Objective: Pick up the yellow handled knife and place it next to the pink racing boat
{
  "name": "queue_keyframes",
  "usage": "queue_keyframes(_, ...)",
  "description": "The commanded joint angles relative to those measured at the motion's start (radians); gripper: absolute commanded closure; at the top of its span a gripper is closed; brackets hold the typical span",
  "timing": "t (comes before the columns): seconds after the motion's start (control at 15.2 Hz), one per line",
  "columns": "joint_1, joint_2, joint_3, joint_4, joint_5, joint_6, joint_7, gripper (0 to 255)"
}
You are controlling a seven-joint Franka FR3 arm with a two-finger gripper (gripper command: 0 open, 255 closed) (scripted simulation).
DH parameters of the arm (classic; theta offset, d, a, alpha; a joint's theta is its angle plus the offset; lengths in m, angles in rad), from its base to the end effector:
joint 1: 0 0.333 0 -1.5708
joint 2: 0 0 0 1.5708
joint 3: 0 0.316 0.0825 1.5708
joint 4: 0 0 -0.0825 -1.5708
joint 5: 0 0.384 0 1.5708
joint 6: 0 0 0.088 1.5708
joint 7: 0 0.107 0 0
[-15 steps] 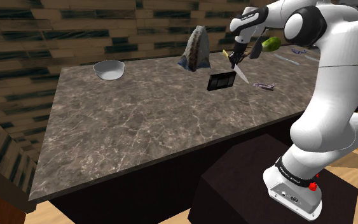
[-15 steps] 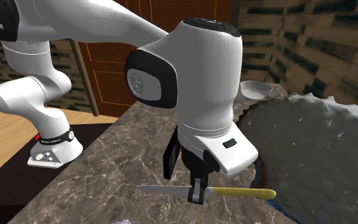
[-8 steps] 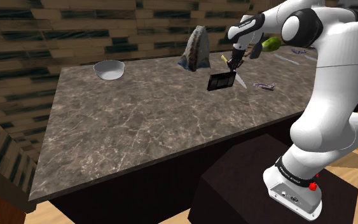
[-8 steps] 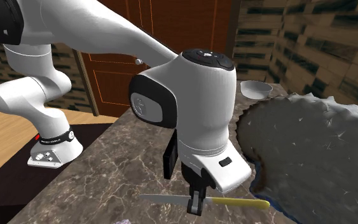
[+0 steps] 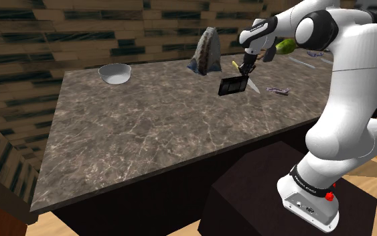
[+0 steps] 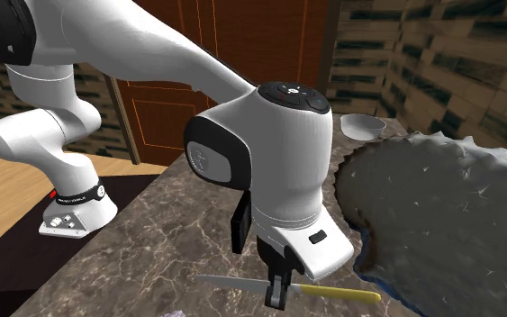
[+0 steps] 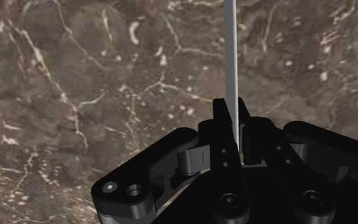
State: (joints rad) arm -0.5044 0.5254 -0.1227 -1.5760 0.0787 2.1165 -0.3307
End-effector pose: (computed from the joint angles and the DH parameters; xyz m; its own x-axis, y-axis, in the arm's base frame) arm 0.5696 -0.3939 0.3383 0.9492 -0.3141 0.0205 -0.3142 -0.9494 0.0001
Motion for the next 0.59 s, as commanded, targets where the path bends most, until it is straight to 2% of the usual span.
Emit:
queue_keyframes(0.0, 0.0, 0.0, 0.0, 0.0, 0.0, 0.0, 0.0, 255)
queue_keyframes(0.07, 0.0, 0.0, 0.0, 0.0, 0.0, 0.0, 0.0, 0)
queue_keyframes(0.4, 0.0, 0.0, 0.0, 0.0, 0.0, 0.0, 0.0, 0)
queue_keyframes(0.53, 0.001, -0.028, -0.002, 0.026, -0.004, -0.053, 0.003, 0)
